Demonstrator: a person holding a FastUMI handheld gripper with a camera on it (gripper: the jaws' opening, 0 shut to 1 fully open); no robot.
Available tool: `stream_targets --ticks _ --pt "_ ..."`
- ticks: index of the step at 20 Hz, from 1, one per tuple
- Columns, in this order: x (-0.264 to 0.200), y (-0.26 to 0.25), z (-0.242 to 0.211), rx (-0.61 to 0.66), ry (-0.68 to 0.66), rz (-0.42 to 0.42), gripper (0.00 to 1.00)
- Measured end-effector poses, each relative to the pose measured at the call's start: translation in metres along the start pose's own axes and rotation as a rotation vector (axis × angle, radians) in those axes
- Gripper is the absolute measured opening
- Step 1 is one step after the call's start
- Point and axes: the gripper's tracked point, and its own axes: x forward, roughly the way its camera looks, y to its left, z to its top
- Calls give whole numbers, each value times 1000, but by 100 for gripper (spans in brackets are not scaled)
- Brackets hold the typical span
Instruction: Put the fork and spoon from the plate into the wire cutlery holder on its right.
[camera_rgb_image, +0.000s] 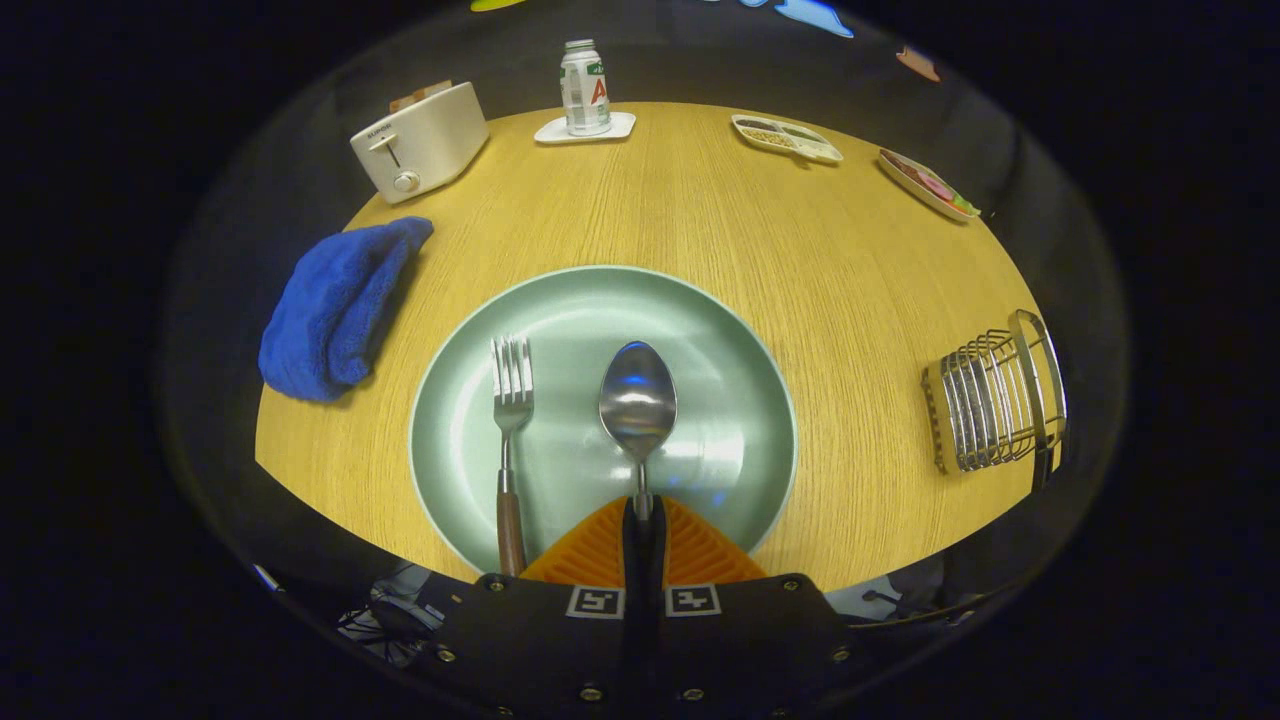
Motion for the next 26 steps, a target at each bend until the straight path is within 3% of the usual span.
stream_targets --ticks 5,16,26 --pt "-20 -5 24 1 -75 -26 1" --pt "-78 -70 74 183 -233 -121 1" --pt "-101 -157 52 386 -223 -240 1"
